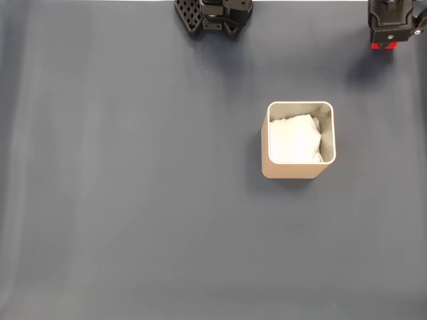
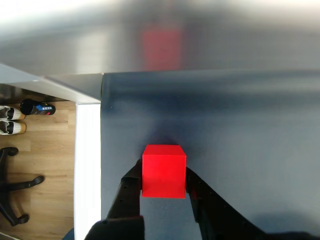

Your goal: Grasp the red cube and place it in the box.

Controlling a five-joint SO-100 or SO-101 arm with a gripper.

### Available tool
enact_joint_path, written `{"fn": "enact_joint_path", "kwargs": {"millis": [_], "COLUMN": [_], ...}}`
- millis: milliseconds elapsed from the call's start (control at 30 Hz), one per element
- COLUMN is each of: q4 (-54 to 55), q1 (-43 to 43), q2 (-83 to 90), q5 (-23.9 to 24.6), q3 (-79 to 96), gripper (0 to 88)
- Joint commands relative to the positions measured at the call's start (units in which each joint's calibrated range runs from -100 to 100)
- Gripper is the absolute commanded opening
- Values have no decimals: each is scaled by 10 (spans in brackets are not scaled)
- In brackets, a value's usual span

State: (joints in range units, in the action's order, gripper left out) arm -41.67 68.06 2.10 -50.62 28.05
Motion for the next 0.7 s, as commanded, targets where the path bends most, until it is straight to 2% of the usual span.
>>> {"fn": "enact_joint_path", "kwargs": {"millis": [0,667], "q4": [2,-65], "q1": [-4,-16], "q2": [19,76], "q5": [0,-1], "q3": [-17,-49], "gripper": [160,139]}}
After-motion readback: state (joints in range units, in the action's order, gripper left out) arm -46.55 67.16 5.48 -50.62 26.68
